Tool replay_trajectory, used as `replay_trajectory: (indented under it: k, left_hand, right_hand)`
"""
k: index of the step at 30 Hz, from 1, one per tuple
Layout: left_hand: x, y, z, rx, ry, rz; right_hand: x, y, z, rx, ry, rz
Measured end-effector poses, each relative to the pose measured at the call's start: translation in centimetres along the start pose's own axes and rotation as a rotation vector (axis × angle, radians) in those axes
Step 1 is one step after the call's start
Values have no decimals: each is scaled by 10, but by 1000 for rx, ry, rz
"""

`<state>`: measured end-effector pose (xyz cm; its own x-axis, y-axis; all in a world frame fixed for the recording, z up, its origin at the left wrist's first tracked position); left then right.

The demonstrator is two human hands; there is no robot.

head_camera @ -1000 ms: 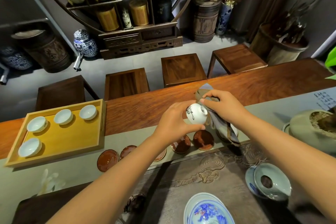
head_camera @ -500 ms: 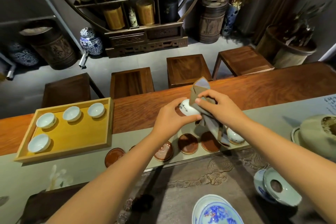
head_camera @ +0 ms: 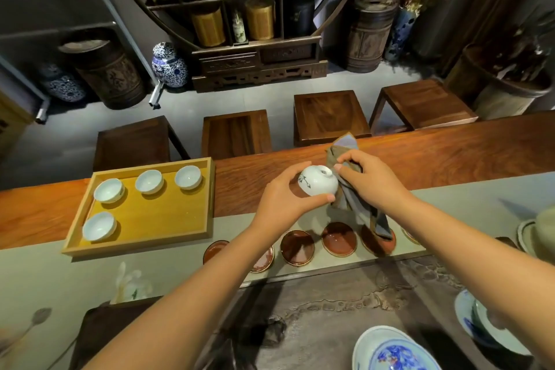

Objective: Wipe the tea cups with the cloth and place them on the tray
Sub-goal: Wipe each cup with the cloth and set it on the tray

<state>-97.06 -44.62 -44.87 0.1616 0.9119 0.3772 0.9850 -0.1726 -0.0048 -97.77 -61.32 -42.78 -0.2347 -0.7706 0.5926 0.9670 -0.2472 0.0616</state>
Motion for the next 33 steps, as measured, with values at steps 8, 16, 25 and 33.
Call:
replay_trajectory:
  k: [8,16,25,33]
  left_hand:
    - [71,6,31,81,-21,-82]
    - [134,9,67,77,-15,-151]
    - [216,20,127,90,325,-226]
    - [257,31,184,170,672,-153]
  right_hand:
    - [-50,9,41,56,-15,48]
    - [-110,15,80,100,-20,82]
    - [-154,21,102,107,9,110]
    - [-170,27,103,80,11,129]
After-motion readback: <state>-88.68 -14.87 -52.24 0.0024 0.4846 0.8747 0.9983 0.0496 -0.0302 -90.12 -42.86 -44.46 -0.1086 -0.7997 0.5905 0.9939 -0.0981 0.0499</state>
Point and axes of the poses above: each hand's wrist, its own y-axis towards the middle knuckle, its own x-axis out of the back of the hand, z = x × y, the point moved 6 cm from there along y, towards the middle knuckle, and after that the axes turned 9 degrees about -z, right-handed, at the moved point
